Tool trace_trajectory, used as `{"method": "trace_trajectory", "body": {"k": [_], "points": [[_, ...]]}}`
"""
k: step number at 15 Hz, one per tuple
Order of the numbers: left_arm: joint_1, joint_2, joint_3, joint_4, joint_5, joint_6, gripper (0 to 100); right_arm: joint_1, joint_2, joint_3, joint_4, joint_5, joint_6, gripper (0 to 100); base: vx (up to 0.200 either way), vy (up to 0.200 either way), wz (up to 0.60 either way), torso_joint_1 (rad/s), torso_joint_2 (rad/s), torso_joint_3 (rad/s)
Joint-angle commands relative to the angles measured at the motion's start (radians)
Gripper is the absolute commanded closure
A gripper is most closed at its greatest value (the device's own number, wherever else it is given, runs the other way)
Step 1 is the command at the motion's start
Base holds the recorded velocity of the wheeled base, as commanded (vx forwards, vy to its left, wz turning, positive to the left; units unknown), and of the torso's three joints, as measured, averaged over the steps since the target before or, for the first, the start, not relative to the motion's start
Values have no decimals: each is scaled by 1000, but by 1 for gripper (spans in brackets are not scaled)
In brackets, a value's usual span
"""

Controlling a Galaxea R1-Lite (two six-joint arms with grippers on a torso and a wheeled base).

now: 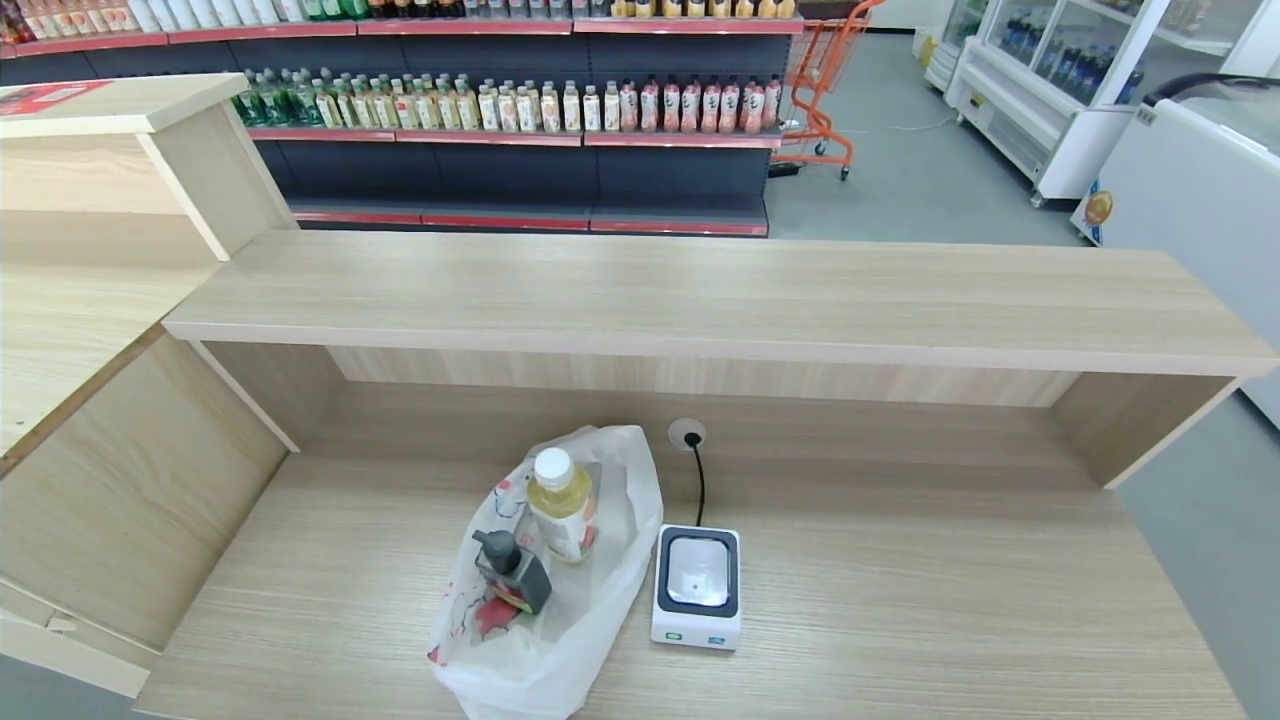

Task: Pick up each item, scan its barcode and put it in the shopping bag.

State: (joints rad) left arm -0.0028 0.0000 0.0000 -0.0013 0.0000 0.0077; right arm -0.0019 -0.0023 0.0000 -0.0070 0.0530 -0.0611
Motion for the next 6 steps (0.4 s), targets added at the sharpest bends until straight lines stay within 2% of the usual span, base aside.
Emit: {"method": "trace_trajectory", "body": {"k": [1, 6], "points": [[0, 2, 0, 0, 0, 0, 0, 0, 2, 0, -1, 1, 0, 100, 0, 0, 0, 0, 0, 0], [1, 2, 0, 0, 0, 0, 0, 0, 2, 0, 1, 1, 0, 100, 0, 0, 0, 0, 0, 0]]}}
